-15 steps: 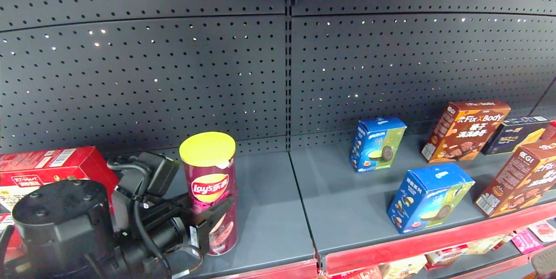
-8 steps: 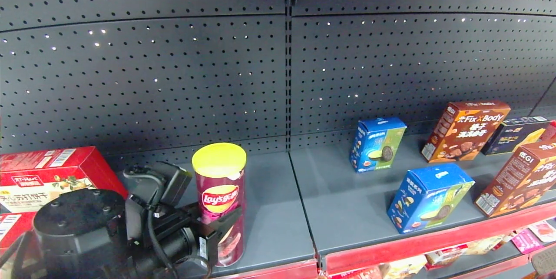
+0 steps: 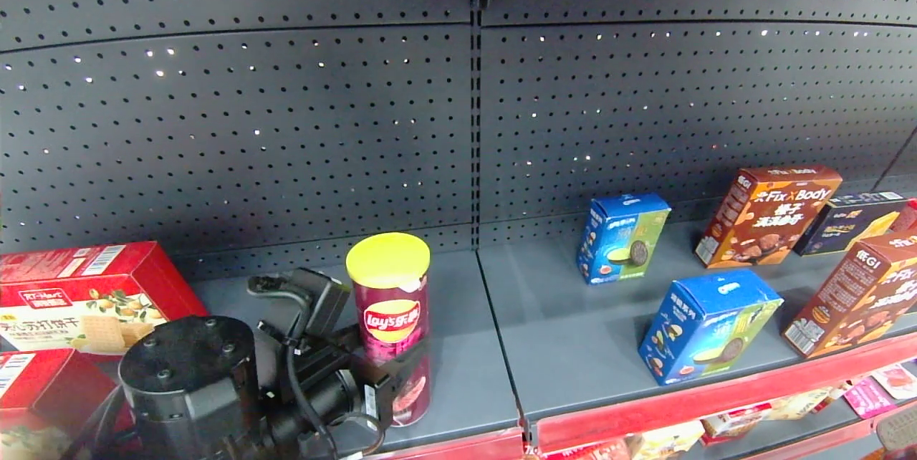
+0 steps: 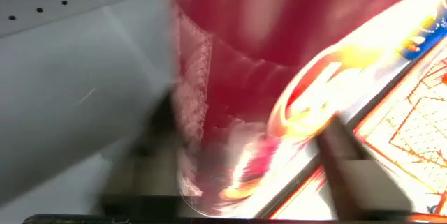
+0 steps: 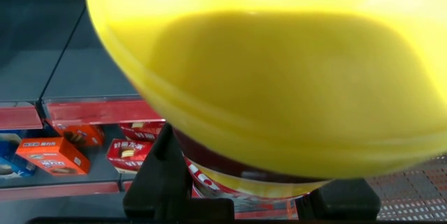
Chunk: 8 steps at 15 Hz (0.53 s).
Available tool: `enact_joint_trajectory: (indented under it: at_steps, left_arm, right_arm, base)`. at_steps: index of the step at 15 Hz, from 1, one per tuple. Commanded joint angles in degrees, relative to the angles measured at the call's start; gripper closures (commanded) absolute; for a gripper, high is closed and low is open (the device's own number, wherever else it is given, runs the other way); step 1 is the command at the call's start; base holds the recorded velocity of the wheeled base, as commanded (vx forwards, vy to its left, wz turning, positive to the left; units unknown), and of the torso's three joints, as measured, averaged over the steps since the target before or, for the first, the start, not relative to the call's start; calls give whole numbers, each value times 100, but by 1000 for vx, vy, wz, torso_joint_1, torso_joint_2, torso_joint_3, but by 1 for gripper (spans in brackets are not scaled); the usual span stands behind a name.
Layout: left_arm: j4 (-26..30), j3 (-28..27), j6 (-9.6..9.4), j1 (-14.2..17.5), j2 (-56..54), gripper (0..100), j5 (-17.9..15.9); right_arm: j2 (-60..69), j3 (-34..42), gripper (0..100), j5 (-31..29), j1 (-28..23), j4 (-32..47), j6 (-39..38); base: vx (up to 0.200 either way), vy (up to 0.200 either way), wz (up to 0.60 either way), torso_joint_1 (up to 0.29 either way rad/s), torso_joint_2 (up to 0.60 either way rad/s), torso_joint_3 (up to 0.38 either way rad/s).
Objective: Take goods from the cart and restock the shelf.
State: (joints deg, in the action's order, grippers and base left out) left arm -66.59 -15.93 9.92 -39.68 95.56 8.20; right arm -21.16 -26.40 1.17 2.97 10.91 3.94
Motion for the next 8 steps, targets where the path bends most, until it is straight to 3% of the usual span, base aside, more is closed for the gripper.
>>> enact_joint_trajectory:
  at_steps: [1,8]
  left_arm:
    - [5,29,1,-13,77,0,-3]
    - [-30,618,-17,83,-503,0,-12]
  right_arm:
    - [-28,13,100,6,1,-1,2]
    - [-28,-14,100,6,1,8,2]
  base:
    - [0,0,0,0,0,0]
    - [0,0,0,0,0,0]
